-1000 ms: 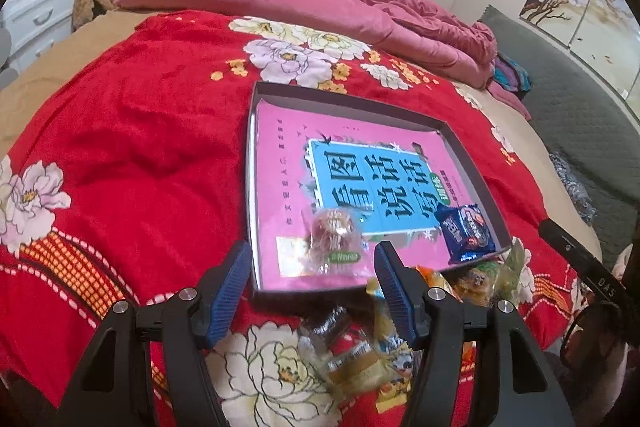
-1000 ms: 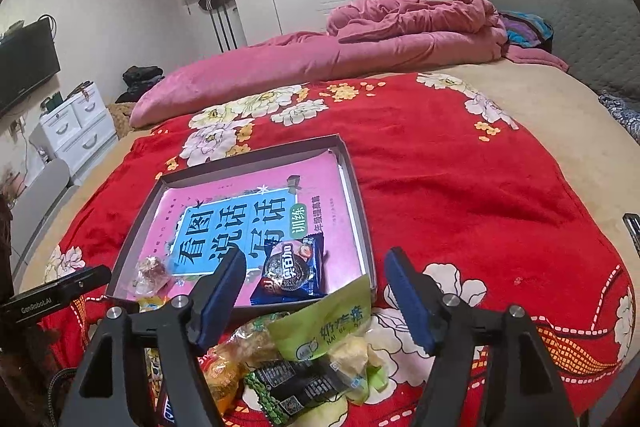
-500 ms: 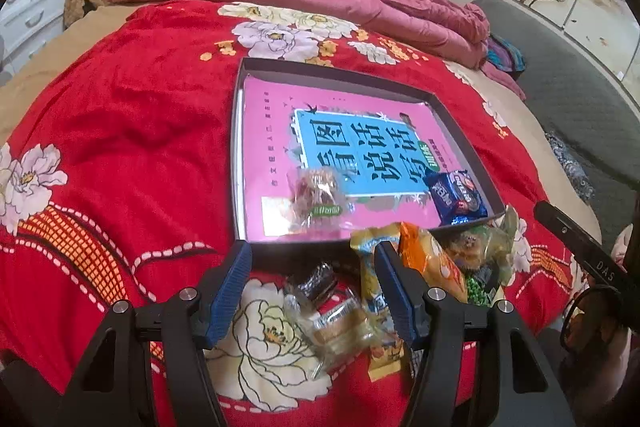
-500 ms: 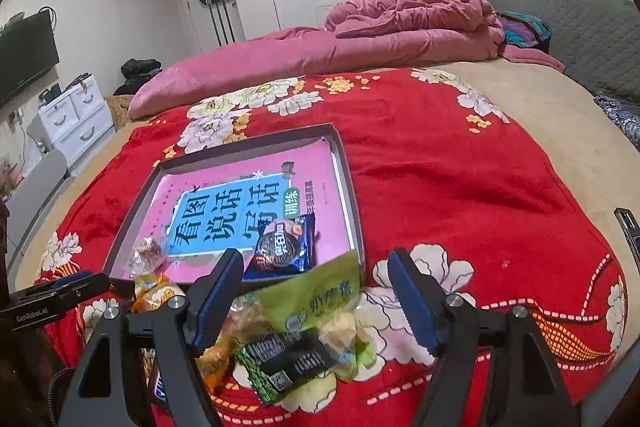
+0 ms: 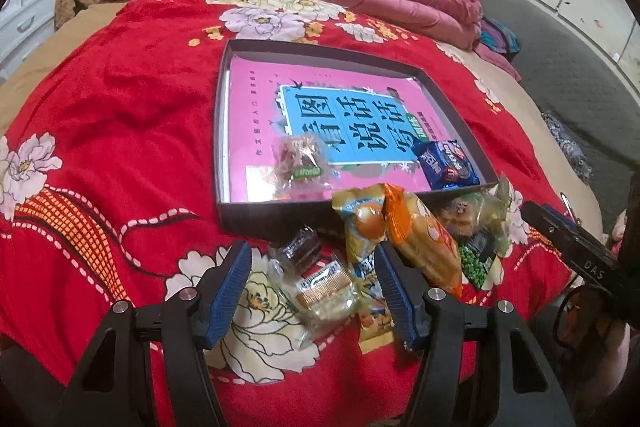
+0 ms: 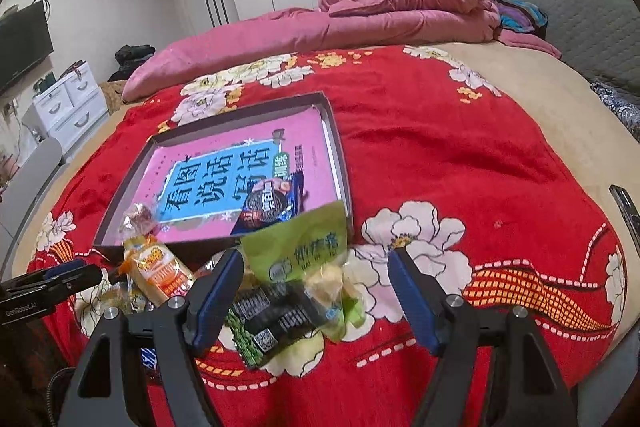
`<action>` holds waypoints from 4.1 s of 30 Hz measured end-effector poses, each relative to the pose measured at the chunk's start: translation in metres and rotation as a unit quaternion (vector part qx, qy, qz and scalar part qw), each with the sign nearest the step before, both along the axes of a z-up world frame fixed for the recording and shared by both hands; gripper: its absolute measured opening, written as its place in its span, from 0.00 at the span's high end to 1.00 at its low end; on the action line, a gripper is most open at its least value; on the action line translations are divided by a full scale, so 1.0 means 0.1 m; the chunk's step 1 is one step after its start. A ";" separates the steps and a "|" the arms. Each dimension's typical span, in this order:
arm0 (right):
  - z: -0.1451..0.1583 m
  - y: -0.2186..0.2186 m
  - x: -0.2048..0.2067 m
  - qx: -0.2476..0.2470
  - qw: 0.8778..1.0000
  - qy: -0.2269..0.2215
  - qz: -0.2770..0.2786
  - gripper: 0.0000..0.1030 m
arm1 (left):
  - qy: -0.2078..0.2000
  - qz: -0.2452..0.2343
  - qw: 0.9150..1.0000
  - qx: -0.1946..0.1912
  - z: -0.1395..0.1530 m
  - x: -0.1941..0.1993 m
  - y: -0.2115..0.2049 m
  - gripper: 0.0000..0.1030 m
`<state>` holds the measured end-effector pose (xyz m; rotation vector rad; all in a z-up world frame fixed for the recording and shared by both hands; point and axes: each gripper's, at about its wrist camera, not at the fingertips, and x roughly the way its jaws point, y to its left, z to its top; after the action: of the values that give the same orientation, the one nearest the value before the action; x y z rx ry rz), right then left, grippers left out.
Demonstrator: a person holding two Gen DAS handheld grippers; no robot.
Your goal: Organize snacks
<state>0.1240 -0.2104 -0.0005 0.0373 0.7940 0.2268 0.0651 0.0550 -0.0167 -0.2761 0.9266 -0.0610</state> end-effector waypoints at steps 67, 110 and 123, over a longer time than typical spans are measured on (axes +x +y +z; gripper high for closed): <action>-0.59 -0.07 0.30 -0.062 0.997 0.046 0.007 0.50 | 0.085 -0.003 0.996 -0.033 -0.40 0.06 -0.09 0.40; -0.31 -0.21 0.12 -0.003 1.000 0.004 0.005 0.63 | 0.020 -0.012 0.999 -0.046 -0.05 -0.18 -0.05 0.61; -0.19 -0.14 0.07 0.005 1.000 -0.013 0.016 0.63 | -0.031 0.012 0.999 -0.029 0.07 -0.09 0.13 0.61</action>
<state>0.1306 -0.2249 -0.0193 0.0306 0.7677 0.2598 0.0560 0.0681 -0.0100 -0.3361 0.8618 -0.0741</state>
